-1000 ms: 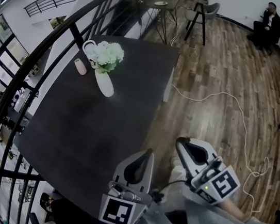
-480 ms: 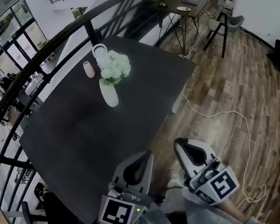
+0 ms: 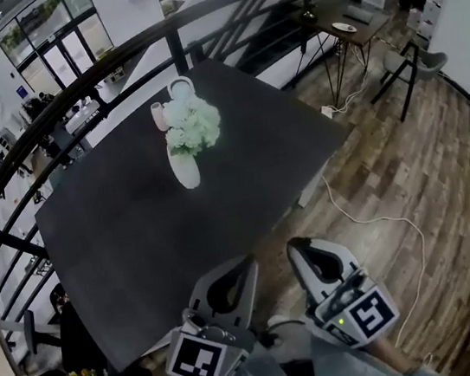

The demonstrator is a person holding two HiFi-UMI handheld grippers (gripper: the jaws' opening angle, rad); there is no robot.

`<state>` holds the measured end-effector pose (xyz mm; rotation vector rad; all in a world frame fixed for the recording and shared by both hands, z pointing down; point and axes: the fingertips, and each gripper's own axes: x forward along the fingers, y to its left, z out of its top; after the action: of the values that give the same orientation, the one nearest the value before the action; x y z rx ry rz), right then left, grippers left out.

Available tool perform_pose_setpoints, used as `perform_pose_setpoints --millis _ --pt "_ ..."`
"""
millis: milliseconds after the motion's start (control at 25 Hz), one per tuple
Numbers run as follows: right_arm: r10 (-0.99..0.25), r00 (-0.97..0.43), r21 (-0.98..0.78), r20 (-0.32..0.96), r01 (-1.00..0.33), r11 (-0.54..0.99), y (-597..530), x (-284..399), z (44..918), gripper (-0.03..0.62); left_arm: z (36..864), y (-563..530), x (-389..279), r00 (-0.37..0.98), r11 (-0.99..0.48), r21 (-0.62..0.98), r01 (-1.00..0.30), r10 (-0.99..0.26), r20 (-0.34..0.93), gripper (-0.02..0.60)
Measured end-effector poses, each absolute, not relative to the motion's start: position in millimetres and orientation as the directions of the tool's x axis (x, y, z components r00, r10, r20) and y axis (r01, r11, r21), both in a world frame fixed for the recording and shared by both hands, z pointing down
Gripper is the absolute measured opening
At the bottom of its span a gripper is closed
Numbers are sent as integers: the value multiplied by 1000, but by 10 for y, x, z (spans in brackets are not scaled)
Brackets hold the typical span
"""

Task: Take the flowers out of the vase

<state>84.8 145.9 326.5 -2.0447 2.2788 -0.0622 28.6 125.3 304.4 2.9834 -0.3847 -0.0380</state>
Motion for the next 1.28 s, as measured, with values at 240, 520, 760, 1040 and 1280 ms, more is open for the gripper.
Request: perform_pose_setpoints --millis 240,520,760,1040,1280 --pt "-984 -173 -103 -36 -979 176 1343 988 3317 2 3063 1204 401 946 -937 130 -324 -325 11 -1" --pt "-973 -230 -132 -26 -964 232 1087 1015 3354 3 3087 986 437 926 -916 136 -377 -375 38 -1" --pt "-967 -252 -125 -26 -959 254 796 1019 3326 3 3039 711 463 921 -912 127 -389 -389 28 -1" --pt "-954 -299 -108 -16 -948 299 374 910 3302 3 3006 338 320 902 -894 116 -432 -432 27 -2" --pt "-943 -332 -103 -9 -938 331 37 768 3291 2 2984 14 184 886 -879 121 -462 -463 18 -2"
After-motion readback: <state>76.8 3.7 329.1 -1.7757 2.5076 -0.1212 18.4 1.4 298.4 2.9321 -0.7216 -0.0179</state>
